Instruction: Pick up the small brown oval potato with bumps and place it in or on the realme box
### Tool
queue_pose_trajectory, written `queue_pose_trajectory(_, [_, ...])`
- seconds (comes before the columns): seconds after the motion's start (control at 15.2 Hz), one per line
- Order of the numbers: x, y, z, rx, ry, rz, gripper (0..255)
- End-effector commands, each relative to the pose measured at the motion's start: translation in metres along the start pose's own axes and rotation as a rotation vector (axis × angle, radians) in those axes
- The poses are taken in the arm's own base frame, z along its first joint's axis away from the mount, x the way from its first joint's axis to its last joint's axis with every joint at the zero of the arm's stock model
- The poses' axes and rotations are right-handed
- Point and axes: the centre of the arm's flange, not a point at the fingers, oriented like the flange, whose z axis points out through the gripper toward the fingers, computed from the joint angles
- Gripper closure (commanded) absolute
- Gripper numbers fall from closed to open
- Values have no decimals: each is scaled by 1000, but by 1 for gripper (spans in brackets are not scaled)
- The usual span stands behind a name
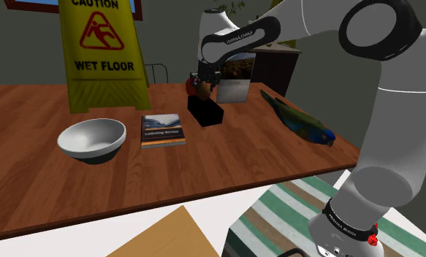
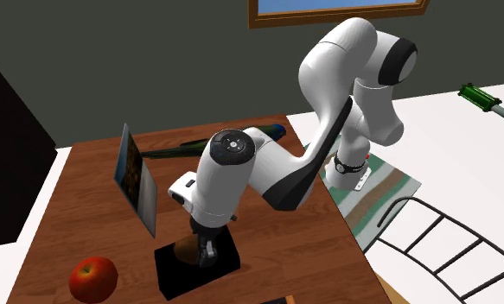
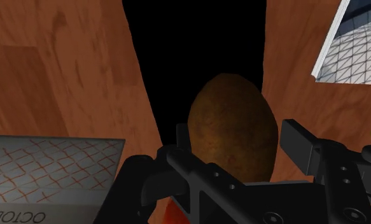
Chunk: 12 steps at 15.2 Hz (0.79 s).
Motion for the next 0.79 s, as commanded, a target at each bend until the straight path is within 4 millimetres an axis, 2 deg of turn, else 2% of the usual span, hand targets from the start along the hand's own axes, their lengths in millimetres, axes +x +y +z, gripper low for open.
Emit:
queue_pose_trajectory(0.0, [-3, -1, 11, 0, 0, 0, 255])
queue_pose_trajectory(0.4, [-12, -3, 41, 0, 0, 0, 255])
queue_pose_trajectory(0.73, [-12, -3, 41, 0, 0, 0, 255])
